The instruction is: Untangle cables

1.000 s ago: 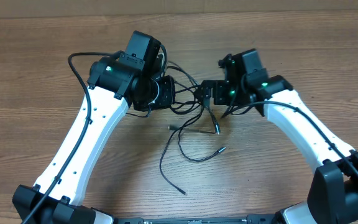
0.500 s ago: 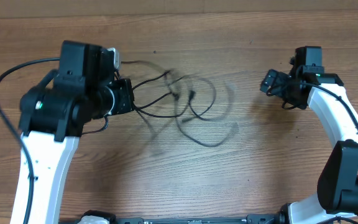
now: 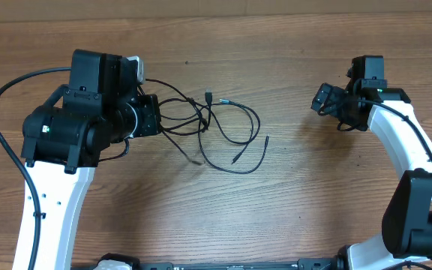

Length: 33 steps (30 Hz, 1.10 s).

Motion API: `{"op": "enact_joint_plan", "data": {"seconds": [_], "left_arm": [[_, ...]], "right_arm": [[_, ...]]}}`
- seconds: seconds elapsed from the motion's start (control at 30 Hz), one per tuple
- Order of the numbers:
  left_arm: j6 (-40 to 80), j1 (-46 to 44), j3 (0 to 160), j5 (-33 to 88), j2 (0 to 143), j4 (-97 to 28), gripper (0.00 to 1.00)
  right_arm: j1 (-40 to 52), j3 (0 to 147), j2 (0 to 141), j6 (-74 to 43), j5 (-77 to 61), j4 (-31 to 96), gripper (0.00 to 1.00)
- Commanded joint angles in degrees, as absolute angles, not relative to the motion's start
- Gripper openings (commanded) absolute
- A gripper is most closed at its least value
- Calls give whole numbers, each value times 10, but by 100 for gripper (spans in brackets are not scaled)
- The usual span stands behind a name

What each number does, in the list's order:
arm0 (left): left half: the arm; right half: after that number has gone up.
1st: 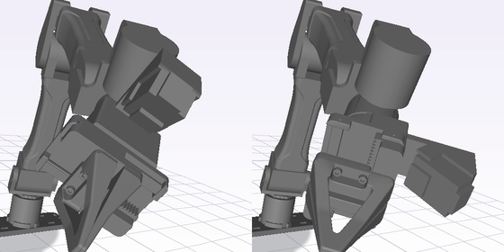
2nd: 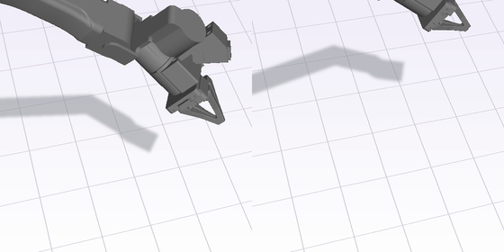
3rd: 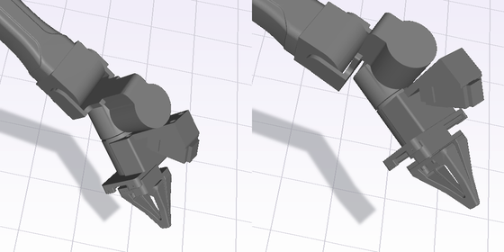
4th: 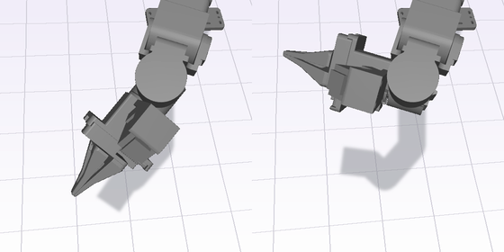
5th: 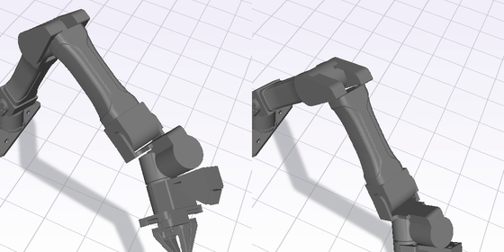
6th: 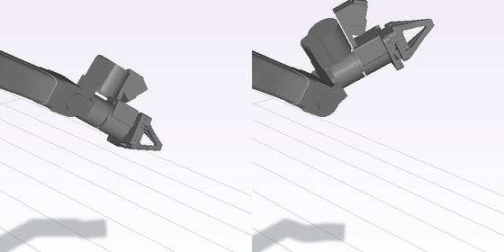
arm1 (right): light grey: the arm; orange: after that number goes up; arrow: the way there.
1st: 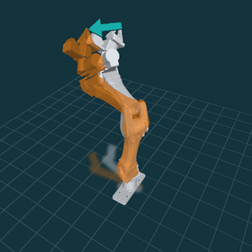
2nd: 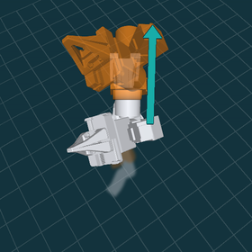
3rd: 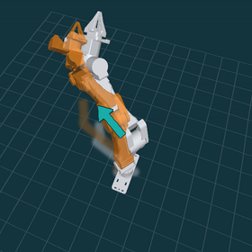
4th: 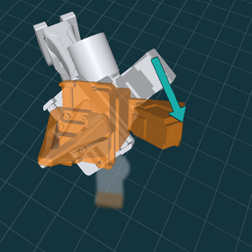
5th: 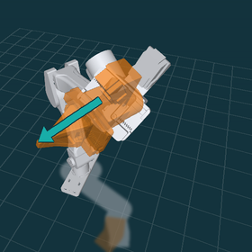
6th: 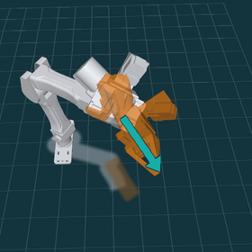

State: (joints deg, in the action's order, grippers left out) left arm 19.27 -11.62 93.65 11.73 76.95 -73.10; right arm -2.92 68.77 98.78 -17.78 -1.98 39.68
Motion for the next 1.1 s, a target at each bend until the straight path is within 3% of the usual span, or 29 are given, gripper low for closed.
{"op": "enact_joint_plan", "data": {"seconds": [0.0,0.47,0.53,0.67,0.7,0.77,1.07], "left_arm": [[182,-119,944,115,768,-721,4],[210,-119,944,117,768,-682,4],[210,-119,944,116,768,-680,24],[208,-119,943,114,768,-681,86],[208,-119,943,114,768,-681,96],[208,-119,943,114,768,-681,100],[208,-119,943,109,769,-684,100]], "right_arm": [[-29,686,983,-180,-46,391,100],[-29,686,983,-176,-229,359,100],[-29,686,983,-175,-242,357,100],[-27,686,983,-175,-246,354,100],[-27,686,983,-175,-246,354,100],[-27,686,983,-175,-246,354,100],[-26,686,983,-175,-245,354,100]]}}
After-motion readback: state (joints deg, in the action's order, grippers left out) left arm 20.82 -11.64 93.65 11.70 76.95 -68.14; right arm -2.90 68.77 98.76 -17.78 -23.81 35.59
